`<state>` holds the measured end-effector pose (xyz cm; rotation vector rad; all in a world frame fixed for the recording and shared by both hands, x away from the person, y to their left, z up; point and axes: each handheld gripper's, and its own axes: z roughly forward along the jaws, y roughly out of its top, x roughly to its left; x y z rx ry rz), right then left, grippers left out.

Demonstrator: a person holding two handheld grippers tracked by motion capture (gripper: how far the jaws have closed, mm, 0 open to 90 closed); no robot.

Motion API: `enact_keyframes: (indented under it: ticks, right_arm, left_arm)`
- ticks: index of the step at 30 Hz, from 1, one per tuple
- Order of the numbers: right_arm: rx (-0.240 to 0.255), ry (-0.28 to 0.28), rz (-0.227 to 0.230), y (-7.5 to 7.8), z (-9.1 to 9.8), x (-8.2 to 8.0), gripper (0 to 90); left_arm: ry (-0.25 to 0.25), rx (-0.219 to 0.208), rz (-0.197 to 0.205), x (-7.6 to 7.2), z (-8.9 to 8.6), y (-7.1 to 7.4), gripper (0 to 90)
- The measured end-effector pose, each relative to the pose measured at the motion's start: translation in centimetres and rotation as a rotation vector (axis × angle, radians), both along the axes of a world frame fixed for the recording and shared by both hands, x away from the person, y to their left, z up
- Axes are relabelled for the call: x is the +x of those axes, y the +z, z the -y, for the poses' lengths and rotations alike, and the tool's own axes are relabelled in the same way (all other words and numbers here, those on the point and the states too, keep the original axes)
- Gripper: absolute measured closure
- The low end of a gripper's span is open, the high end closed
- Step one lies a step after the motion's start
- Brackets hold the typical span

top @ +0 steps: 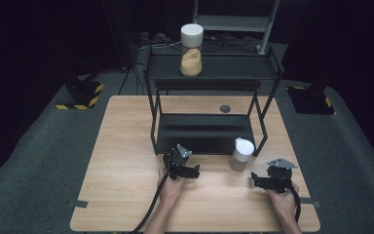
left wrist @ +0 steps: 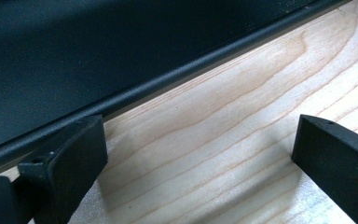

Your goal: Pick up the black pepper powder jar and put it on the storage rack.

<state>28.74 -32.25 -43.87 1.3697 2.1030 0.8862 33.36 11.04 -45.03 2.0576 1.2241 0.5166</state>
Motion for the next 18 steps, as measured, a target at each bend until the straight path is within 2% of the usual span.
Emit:
enact_keyframes:
  ticks: [1, 4, 7, 11, 18]
  right_arm:
    - [0.0, 0.0, 0.0, 0.0, 0.0, 0.0, 4.4]
    - [0.02, 0.057, -0.001, 0.2, -0.3, 0.0, 4.3]
    - [0.039, 0.084, -0.003, 0.3, -0.6, 0.1, 4.5]
    - [0.079, 0.099, -0.014, 0.2, -0.7, 0.7, 4.9]
    - [0.105, 0.105, -0.018, 0.3, -1.5, 1.4, 6.3]
  left_arm:
    - [0.0, 0.0, 0.0, 0.0, 0.0, 0.0, 3.1]
    - [0.0, 0.0, 0.0, 0.0, 0.0, 0.0, 3.1]
    - [0.0, 0.0, 0.0, 0.0, 0.0, 0.0, 3.1]
    - [0.0, -0.001, 0.0, 0.0, 0.0, 0.0, 3.1]
    - [-0.001, -0.001, 0.0, 0.0, 0.0, 0.0, 3.1]
